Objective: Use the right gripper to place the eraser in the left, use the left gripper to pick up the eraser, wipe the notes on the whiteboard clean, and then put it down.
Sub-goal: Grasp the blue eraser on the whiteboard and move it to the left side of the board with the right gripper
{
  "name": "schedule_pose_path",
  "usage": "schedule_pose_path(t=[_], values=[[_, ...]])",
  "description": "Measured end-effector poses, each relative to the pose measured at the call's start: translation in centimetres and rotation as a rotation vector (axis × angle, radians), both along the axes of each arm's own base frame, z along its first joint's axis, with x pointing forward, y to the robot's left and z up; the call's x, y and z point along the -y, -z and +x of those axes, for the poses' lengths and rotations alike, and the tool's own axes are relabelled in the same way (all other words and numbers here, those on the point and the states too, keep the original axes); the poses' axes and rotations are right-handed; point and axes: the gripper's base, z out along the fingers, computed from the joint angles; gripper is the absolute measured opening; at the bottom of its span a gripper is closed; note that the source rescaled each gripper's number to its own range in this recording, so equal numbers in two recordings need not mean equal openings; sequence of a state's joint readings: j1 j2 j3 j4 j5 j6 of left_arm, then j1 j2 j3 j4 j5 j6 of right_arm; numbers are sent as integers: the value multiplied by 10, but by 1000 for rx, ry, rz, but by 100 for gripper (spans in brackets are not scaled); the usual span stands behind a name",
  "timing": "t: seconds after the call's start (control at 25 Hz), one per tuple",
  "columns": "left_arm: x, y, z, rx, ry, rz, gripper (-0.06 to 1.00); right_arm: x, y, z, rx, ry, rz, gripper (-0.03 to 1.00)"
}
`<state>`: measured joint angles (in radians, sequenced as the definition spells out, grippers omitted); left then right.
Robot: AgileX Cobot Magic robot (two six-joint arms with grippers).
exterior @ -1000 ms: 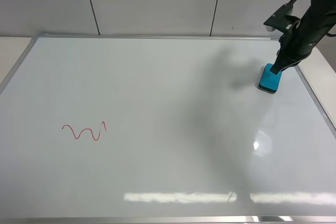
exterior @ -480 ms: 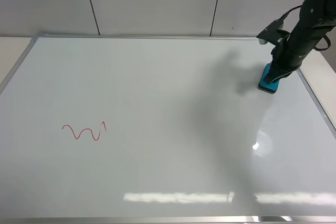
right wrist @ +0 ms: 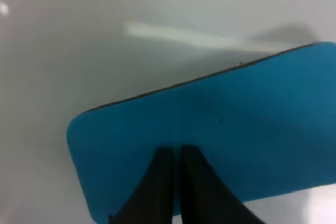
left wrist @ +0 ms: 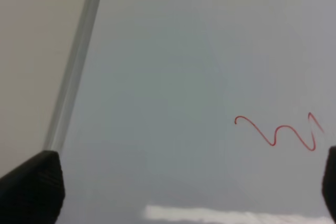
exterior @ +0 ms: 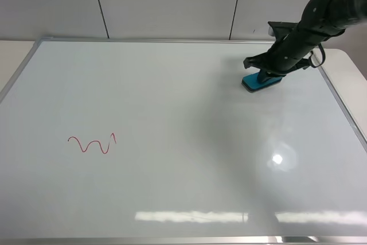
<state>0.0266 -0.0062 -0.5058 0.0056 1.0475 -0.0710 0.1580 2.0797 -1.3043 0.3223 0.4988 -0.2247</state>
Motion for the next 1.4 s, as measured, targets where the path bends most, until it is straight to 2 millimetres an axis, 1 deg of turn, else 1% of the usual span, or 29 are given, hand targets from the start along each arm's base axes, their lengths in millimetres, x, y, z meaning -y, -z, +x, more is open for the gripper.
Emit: schedule_pose_path(t=[0.04,0.12,0.32,0.48,0.64,0.72,0.76,0.92,1.04,1.2,1.28,1.4], values=[[0,0,0,0,0,0,100,-12,2,-2,-6,3,23,0],[0,0,0,0,0,0,100,-30,4,-3,-15,16,71,0],[0,0,0,0,0,0,100,-79,12,-5,-24,-29,134,0],[0,0,0,0,0,0,100,-119,16,0,-16,-77,180,0],[0,0,0,0,0,0,100,-168,20,3,0,-128,245,0],[0,0,0,0,0,0,100,-192,25,3,0,-154,275,0],[0,0,0,0,0,0,100,-207,25,3,5,-171,298,0],[0,0,0,0,0,0,100,-252,33,-1,-9,-192,391,3],[0,0,0,0,0,0,100,-285,39,-9,-36,-179,486,9],[0,0,0,0,0,0,100,-315,46,-20,-79,-123,603,12],[0,0,0,0,0,0,100,-324,49,-24,-91,-74,645,13],[0,0,0,0,0,0,100,-332,50,-28,-81,-33,672,13]])
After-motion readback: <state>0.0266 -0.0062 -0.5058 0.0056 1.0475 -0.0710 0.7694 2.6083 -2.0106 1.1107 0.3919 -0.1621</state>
